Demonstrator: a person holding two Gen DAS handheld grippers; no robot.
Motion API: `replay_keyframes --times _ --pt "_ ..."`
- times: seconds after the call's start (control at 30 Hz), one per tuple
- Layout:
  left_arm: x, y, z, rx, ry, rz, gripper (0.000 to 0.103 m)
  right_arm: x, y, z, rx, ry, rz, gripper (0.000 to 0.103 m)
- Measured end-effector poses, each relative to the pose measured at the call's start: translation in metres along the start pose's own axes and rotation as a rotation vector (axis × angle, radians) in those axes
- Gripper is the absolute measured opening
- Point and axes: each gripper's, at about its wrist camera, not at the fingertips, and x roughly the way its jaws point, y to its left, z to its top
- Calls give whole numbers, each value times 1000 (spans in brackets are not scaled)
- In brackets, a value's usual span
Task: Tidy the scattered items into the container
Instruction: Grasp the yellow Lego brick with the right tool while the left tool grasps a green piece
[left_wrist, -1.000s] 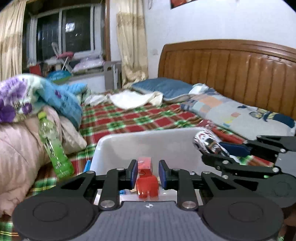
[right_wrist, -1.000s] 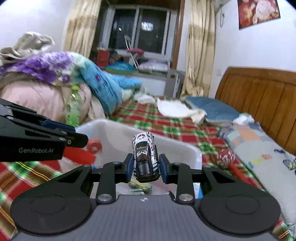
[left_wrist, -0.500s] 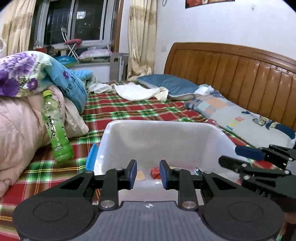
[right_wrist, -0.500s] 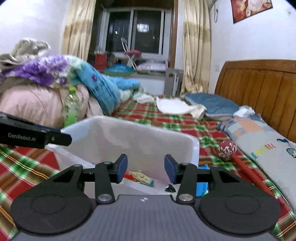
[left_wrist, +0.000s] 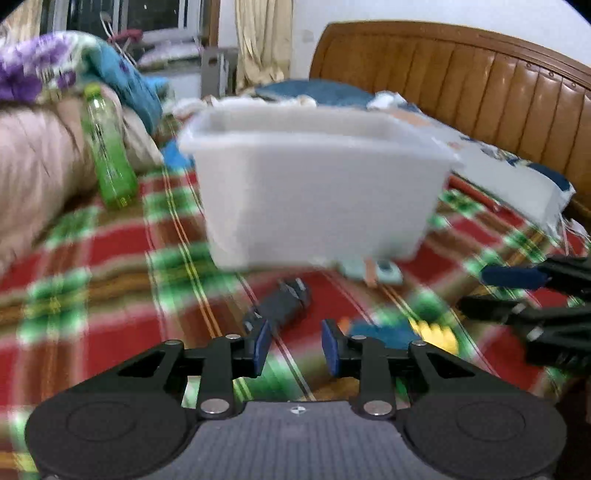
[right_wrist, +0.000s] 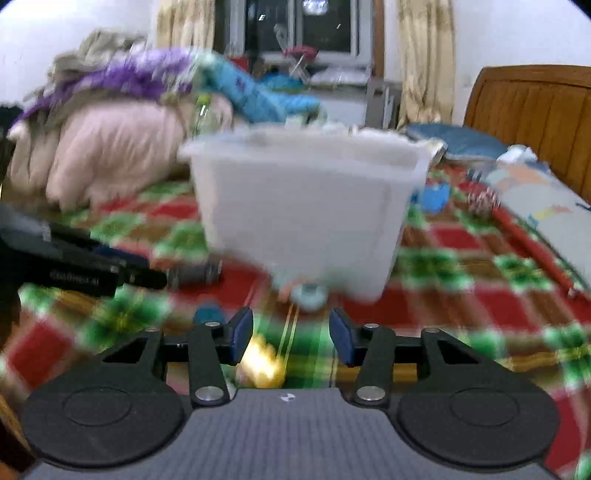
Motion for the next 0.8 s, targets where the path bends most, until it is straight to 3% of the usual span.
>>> replay_keyframes --times 0.1,0.27,0.43,0.53,0.8 --pt "0 -5 -12 -25 28 -28 36 6 12 -14 -55 53 18 41" --pt "-1 -14 -22 -45 46 -74 39 21 22 -15 -127 87 23 41" --pt "1 -23 -24 -30 67 -90 40 39 25 -15 -135 90 29 41" --pt "2 -26 -23 -27 69 -90 40 39 31 -15 -137 97 30 27" --pt "9 -32 -19 -14 66 -101 41 21 24 -16 -113 66 -13 25"
